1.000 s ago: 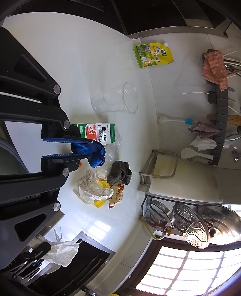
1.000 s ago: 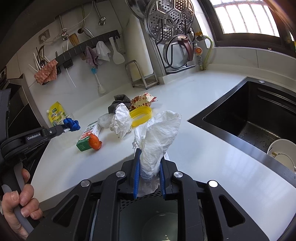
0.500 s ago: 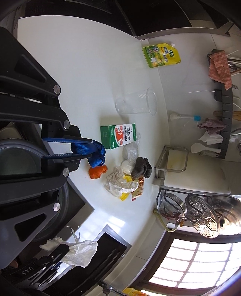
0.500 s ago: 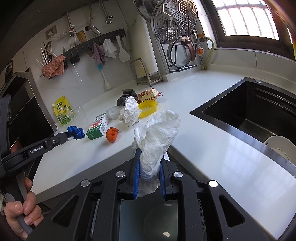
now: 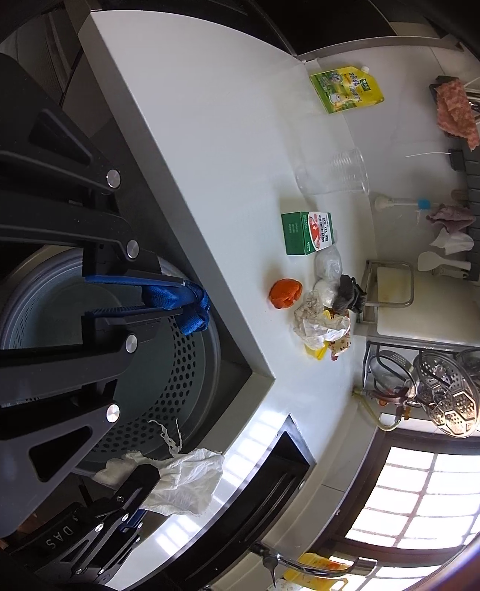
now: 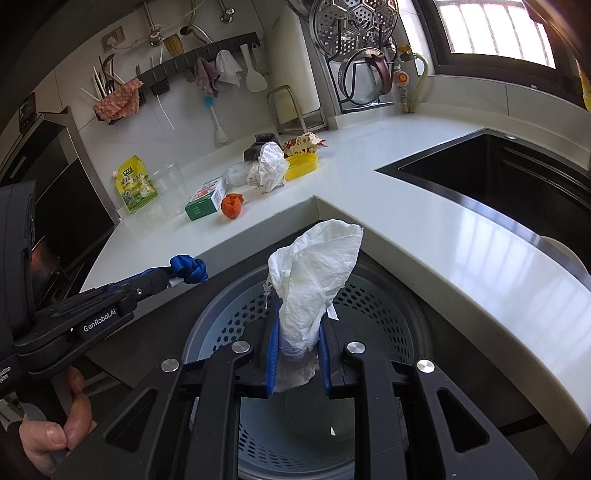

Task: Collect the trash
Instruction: 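Carry the tissue and blue cloth over the grey basket with both tools, then open both tools to drop the tissue and blue cloth into the basket, then move both tools back over the counter toward the orange peel and box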

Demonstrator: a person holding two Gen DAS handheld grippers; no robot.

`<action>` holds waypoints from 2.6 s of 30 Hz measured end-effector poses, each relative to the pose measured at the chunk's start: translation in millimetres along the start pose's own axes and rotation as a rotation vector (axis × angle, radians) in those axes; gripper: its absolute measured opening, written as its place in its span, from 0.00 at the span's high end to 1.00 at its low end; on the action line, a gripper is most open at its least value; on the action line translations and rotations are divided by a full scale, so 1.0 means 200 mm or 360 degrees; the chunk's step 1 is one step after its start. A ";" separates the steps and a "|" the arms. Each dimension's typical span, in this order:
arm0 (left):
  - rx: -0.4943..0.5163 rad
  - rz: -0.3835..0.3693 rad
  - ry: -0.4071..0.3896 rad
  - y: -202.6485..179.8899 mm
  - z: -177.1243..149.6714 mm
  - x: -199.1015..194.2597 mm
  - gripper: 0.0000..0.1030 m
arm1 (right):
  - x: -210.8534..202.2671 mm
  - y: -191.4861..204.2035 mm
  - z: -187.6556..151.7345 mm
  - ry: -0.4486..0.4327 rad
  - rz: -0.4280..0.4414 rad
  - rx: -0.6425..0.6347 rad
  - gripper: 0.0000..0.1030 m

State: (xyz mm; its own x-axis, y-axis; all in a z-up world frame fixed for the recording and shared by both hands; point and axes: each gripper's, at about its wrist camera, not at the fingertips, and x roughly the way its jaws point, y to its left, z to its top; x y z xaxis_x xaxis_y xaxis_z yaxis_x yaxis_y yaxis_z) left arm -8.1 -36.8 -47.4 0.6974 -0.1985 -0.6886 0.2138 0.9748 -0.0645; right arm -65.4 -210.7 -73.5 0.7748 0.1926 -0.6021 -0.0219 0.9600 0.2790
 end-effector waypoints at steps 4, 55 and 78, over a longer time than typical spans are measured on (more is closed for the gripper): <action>0.0009 -0.0027 0.0048 -0.02 -0.05 0.02 0.90 | -0.01 -0.02 -0.06 0.0042 -0.0011 0.0013 0.83; 0.0002 -0.0065 0.0274 -0.01 -0.20 0.20 0.44 | 0.10 -0.11 -0.17 0.0178 -0.0017 0.0092 0.54; -0.0037 -0.0048 0.0182 0.06 -0.16 0.09 0.21 | 0.03 -0.09 -0.15 0.0115 -0.0027 0.0069 0.40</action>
State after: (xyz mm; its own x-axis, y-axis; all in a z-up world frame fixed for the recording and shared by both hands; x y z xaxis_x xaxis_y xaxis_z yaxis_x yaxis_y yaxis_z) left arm -14.3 -26.4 -83.3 0.6078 -0.2164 -0.7641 0.2169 0.9708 -0.1024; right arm -78.8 -221.5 -104.1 0.7271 0.1921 -0.6591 0.0196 0.9539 0.2996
